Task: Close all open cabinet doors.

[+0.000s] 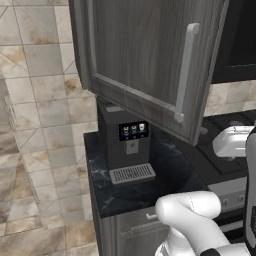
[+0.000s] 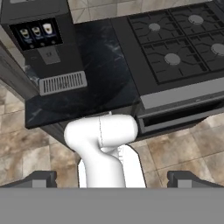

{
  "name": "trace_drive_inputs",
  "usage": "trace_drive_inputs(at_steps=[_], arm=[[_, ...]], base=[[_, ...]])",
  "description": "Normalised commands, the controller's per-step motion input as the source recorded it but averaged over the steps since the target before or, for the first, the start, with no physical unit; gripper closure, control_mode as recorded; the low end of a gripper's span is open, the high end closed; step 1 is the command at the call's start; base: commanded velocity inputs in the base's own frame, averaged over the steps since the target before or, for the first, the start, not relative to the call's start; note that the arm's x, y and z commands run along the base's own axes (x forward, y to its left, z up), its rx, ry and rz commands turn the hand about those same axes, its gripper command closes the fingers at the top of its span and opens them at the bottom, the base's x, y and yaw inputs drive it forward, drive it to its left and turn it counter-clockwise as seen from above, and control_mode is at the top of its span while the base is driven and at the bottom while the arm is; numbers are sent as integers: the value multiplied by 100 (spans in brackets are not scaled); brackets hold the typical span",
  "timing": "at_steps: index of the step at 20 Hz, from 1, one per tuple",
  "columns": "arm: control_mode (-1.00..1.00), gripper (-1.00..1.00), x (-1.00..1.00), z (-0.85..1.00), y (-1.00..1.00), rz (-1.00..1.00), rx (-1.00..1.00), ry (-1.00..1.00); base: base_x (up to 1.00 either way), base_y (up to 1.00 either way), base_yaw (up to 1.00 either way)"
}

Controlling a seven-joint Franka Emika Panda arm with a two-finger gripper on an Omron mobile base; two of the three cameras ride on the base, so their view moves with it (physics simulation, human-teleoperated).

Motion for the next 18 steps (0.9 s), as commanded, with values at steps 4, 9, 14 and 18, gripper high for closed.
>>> trace_drive_inputs(at_steps=[4, 9, 14, 18], arm=[[100, -100, 0, 0, 0, 0, 0, 0], [100, -100, 0, 0, 0, 0, 0, 0], [-100, -100, -18, 0, 1, 1, 0, -5], [-100, -100, -55, 0, 21, 0, -2, -18]], base=[[15, 0, 13], [1, 0, 6], [0, 0, 0], [0, 0, 0]])
